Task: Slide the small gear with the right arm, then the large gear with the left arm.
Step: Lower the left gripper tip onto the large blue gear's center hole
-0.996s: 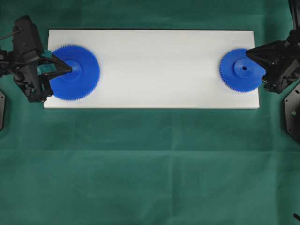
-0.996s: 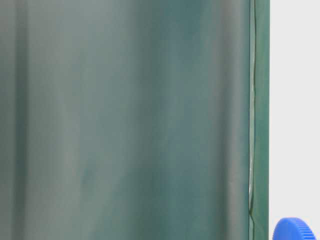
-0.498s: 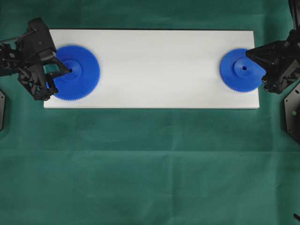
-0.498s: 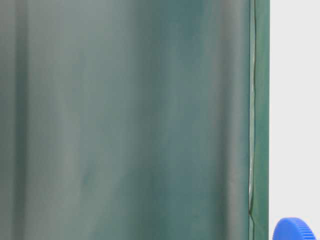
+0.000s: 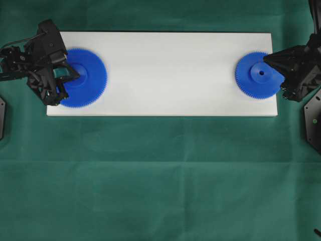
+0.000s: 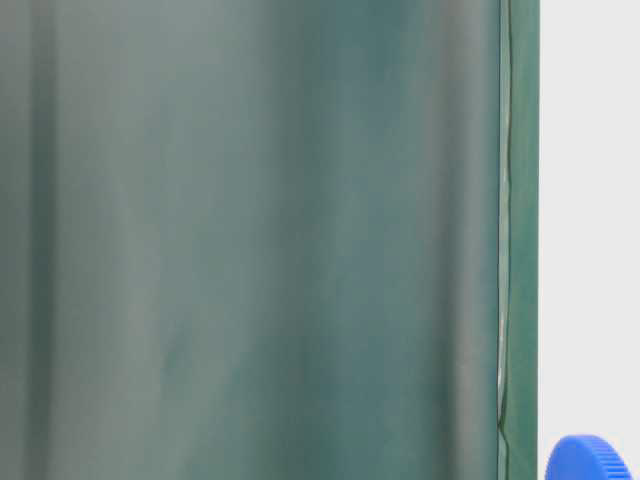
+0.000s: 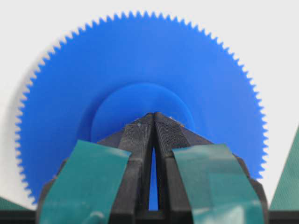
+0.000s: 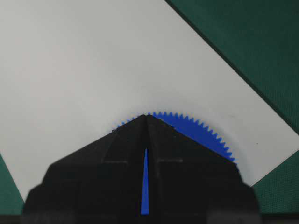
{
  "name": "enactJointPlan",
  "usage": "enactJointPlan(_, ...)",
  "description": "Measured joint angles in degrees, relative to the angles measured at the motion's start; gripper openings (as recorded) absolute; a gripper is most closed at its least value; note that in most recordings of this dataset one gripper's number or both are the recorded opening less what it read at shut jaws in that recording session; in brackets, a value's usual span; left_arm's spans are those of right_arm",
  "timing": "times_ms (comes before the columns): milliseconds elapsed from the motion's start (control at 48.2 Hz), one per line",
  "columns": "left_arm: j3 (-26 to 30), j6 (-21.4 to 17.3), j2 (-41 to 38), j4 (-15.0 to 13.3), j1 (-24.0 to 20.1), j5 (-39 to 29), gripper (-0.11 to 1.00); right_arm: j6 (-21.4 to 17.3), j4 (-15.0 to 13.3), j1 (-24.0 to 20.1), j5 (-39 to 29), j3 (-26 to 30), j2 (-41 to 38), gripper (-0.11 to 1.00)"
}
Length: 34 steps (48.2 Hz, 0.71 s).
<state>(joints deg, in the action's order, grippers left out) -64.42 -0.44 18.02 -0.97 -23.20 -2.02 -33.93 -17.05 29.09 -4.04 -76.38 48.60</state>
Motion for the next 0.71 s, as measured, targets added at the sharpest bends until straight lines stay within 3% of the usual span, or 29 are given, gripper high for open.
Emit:
enactJointPlan(311,0.1,-0.3,-1.0,-0.1,-0.4,0.0,0.00,-0.1,0.0,0.0,0.1,0.0,0.2,0.51)
enactJointPlan(706,1.2,-1.0,-0.4,0.0,-0.5,-5.0,0.00,0.0,0.0,-0.3,0.1,0.0,0.2,0.51)
